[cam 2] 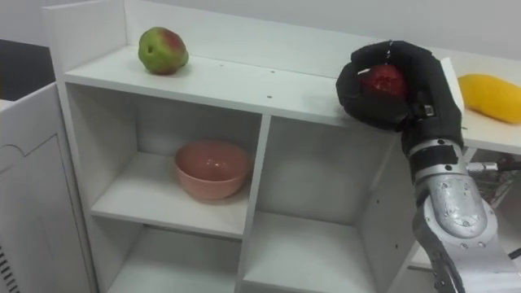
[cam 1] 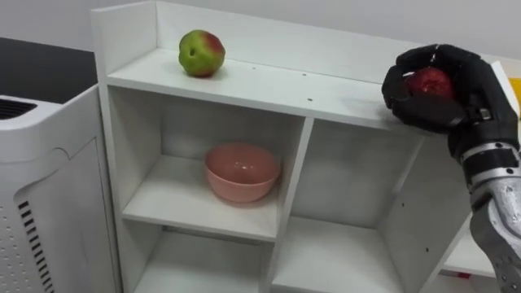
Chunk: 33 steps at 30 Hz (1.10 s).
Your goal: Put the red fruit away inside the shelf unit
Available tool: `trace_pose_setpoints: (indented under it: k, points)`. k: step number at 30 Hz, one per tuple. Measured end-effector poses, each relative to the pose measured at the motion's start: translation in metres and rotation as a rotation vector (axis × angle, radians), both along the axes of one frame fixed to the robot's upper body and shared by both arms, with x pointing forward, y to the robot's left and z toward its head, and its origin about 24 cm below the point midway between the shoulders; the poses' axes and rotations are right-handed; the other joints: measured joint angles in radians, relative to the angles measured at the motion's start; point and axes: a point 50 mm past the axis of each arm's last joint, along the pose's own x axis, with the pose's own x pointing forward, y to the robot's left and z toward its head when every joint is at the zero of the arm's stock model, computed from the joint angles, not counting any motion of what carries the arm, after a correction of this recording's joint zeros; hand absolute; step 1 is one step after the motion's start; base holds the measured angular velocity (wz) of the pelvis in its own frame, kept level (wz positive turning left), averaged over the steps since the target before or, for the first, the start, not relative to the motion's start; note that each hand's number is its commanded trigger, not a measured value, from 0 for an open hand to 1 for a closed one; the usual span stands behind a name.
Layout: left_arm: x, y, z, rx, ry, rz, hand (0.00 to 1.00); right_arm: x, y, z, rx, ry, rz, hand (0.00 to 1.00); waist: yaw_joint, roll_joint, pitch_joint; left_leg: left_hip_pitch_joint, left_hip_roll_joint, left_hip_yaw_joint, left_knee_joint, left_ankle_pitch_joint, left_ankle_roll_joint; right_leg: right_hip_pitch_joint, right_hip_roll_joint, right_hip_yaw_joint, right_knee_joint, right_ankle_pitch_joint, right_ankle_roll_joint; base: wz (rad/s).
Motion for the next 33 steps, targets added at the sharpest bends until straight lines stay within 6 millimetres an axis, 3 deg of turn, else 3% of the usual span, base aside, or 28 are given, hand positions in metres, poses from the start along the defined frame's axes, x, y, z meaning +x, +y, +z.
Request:
trace_pose_setpoints:
  k: [6,15,22,33]
  points:
    - [0.002,0.0,0.001,0.001,-0.008,-0.002,0.0,0.0,0.001,0.0,-0.038,0.004,0.009,1.0,-0.012,0.016,-0.0034,-0.002,-0.001,0.003,0.004,0.0,0.0,0.004,-0.001,0.0,0.001,0.001,-0.001,-0.01]
    - [0.001,0.0,0.0,-0.002,-0.007,-0.004,0.0,-0.002,0.002,0.0,-0.014,0.006,0.032,1.0,-0.017,0.014,-0.0067,-0.009,-0.001,0.005,0.013,0.0,0.0,0.001,-0.001,0.007,0.002,0.003,-0.003,-0.01]
    - [-0.006,-0.001,-0.001,-0.006,0.011,-0.003,0.0,-0.024,0.031,0.006,-0.043,-0.034,0.222,1.0,-0.017,0.028,-0.0151,-0.012,-0.001,0.008,0.016,0.0,0.0,-0.002,-0.001,0.012,0.001,0.005,-0.004,0.0]
    - [-0.014,-0.001,-0.003,-0.013,0.006,0.064,0.0,-0.051,0.083,0.005,-0.001,-0.07,0.593,1.0,-0.012,0.037,-0.0105,0.002,0.001,0.016,0.012,0.0,0.0,0.006,0.001,0.02,0.003,0.006,-0.005,-0.01]
